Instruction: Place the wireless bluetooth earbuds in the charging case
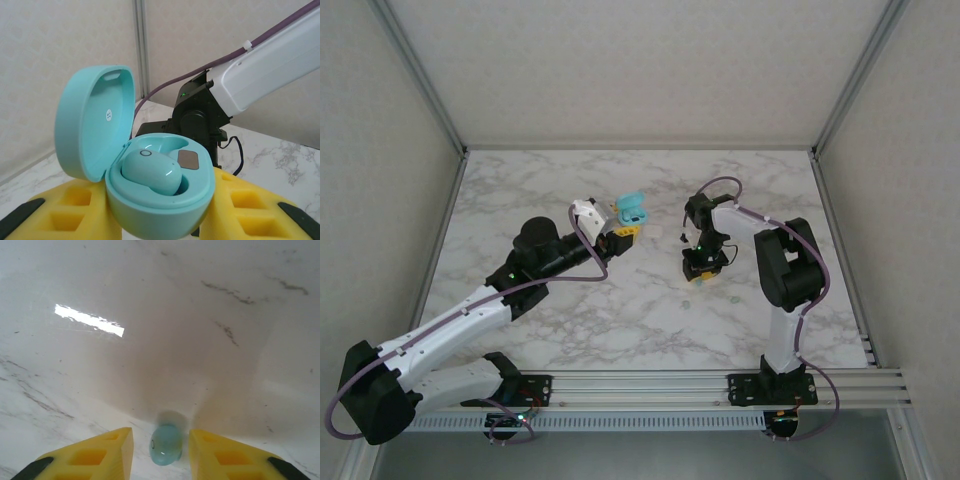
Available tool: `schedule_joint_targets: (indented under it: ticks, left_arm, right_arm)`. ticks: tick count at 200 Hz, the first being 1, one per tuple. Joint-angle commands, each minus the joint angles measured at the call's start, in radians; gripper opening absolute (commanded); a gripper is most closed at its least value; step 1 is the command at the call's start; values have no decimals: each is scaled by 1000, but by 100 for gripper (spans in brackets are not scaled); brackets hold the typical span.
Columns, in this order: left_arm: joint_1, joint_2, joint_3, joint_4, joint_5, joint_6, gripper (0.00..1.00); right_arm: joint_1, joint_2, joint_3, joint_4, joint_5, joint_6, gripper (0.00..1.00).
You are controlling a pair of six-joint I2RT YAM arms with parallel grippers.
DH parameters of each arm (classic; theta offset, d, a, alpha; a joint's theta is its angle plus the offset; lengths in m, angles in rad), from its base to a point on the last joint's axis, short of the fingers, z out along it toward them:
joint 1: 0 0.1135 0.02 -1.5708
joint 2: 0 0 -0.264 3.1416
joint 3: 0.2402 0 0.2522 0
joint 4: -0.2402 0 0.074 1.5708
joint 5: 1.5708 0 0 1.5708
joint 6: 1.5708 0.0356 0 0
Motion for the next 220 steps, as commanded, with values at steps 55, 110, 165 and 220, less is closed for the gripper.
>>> schedule_joint_targets:
  ticks: [55,110,165,220]
  left_arm:
    - [-9,-3,11,12,-5,-5,21]
    - [-9,-2,7,12,-8,-3,21]
    - [-9,1,9,12,-4,-4,21]
    - [-9,-5,0,10,-16,4,21]
  right_arm:
    - [2,25,-8,-22,31,14,31]
    - [7,35,-21,-9,57,21,27]
    - [7,3,-25,2,54,43,21]
    - [-31,-312,-18,27,-138,138,18]
